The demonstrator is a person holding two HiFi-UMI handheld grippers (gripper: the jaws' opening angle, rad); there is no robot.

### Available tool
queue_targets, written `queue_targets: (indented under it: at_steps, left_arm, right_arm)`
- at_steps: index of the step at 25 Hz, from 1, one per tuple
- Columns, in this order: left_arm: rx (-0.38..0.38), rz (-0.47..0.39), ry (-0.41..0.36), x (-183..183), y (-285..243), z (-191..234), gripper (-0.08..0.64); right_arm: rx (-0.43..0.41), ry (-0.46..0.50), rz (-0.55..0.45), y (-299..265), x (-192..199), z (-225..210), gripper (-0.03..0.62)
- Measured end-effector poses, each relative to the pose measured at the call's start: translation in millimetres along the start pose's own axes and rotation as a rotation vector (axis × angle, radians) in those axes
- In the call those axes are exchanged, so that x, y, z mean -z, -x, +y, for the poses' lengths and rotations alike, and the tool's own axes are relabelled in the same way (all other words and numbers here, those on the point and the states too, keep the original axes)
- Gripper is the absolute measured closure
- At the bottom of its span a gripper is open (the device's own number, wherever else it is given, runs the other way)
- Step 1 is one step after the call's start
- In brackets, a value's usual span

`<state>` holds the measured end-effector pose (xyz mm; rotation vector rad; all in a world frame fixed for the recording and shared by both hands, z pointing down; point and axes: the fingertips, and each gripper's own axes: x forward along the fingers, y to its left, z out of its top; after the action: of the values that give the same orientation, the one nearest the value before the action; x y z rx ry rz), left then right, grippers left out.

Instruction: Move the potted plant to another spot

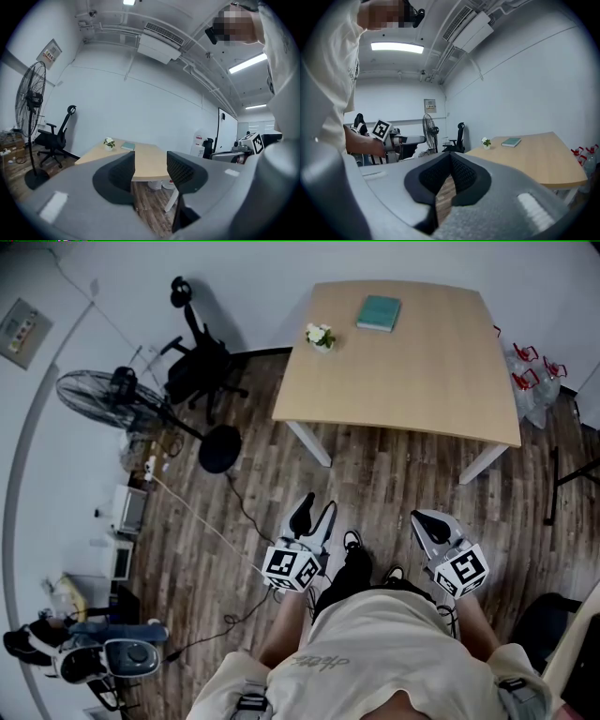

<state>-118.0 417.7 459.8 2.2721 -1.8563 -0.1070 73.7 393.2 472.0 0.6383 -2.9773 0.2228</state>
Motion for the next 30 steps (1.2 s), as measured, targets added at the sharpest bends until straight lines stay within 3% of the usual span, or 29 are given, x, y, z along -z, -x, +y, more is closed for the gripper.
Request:
queue_targets:
  at_steps: [9, 15, 21, 24, 30]
  left_arm:
    - [0.049, 0.013, -0.004, -12, -51, 57, 0.350]
    - [0.092, 0.007, 0.008, -21, -84, 88, 0.350]
    - [0.190, 0.054, -0.080, -17, -100, 110, 0.364]
    - [0.232, 0.074, -0.062, -11, -100, 118, 0.364]
    - [0.212, 0.049, -0.051, -18, -100, 143, 0.364]
  right_arm:
    - [-0.013, 0.004, -0.027, -66, -42, -22, 0.591]
    - [0.021, 0.018, 0.003, -102, -51, -41, 0.591]
    - [0.080, 0.011, 0.000, -144, -58, -44, 0.591]
    - [0.110, 0.004, -0.010, -161, -62, -39, 0.591]
    - [0.108, 0.043, -0.002, -185, -68, -33, 0.591]
